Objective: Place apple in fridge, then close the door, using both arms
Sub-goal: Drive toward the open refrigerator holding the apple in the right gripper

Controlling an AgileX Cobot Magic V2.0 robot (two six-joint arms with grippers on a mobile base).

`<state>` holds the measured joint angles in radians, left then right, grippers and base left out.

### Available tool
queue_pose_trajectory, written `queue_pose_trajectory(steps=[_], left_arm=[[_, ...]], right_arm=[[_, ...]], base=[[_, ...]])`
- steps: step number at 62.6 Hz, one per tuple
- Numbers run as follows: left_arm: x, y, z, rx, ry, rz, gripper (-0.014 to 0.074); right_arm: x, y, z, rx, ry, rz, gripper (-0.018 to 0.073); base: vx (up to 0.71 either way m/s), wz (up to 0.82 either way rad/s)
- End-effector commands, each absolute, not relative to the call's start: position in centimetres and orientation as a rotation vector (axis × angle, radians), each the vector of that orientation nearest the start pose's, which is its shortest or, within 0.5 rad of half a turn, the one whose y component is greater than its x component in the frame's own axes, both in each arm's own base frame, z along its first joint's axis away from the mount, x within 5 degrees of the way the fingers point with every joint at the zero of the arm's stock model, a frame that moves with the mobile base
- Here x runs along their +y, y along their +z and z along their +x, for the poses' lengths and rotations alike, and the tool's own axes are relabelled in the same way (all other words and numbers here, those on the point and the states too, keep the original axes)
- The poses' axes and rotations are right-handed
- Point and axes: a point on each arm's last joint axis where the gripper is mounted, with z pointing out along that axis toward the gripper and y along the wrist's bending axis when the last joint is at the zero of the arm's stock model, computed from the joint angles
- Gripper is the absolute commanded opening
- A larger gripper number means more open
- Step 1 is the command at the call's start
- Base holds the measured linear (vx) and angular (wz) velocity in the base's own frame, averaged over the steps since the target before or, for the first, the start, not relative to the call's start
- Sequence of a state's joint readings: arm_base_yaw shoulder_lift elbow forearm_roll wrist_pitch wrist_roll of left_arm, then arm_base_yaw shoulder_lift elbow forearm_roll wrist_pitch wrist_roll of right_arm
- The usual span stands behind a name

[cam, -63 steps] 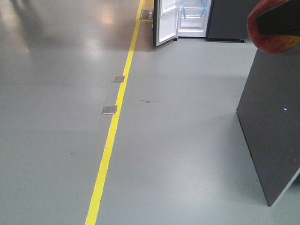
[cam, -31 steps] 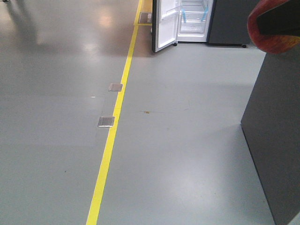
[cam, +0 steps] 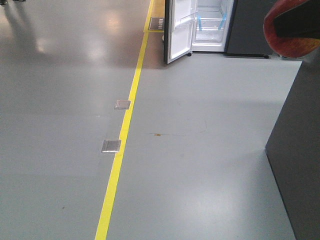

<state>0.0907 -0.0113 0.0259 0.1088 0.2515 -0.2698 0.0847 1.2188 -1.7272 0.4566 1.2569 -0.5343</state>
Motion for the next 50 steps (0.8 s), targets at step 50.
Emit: queue_pose_trajectory(steps=[50], left_arm=[[0.66,17.98,5.56,1.677,-0.051,-0.239,-0.0006]], right_arm=[[5.51,52.88,18.94,1.914,0.302,-0.689,-0.0007]], base=[[0.31,-0.03]])
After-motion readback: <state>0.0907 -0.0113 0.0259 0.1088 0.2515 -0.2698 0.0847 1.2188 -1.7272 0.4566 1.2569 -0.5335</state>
